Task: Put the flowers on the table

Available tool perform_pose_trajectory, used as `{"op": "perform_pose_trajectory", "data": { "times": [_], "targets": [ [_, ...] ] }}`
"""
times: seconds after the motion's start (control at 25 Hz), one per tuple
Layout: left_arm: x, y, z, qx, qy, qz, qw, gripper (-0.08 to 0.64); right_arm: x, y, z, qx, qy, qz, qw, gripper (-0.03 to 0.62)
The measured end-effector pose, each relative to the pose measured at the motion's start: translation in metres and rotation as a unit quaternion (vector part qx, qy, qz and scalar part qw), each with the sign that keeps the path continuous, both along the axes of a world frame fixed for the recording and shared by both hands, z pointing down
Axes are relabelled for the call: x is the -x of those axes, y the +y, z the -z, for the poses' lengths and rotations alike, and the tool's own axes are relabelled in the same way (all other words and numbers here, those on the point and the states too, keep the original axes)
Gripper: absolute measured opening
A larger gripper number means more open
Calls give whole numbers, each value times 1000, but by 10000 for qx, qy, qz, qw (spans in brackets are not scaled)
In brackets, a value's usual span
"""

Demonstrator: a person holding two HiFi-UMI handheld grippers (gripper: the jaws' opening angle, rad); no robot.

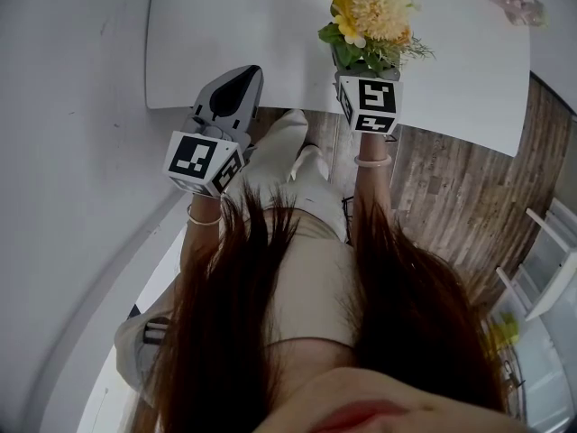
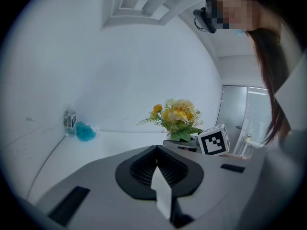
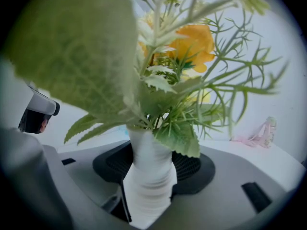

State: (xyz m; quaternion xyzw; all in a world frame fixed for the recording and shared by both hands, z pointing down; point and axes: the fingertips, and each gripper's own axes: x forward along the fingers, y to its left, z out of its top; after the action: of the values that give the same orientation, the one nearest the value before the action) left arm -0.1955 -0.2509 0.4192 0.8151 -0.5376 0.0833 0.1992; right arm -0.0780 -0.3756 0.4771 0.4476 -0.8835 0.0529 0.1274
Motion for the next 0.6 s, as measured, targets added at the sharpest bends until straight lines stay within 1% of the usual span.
{"op": "perform_pose_trajectory", "data": {
  "times": [0.6],
  "targets": [
    [-2,-4,-3,15,2,-40,10000,3,2,-4,-11,144,96,48,9998,258]
  ]
}}
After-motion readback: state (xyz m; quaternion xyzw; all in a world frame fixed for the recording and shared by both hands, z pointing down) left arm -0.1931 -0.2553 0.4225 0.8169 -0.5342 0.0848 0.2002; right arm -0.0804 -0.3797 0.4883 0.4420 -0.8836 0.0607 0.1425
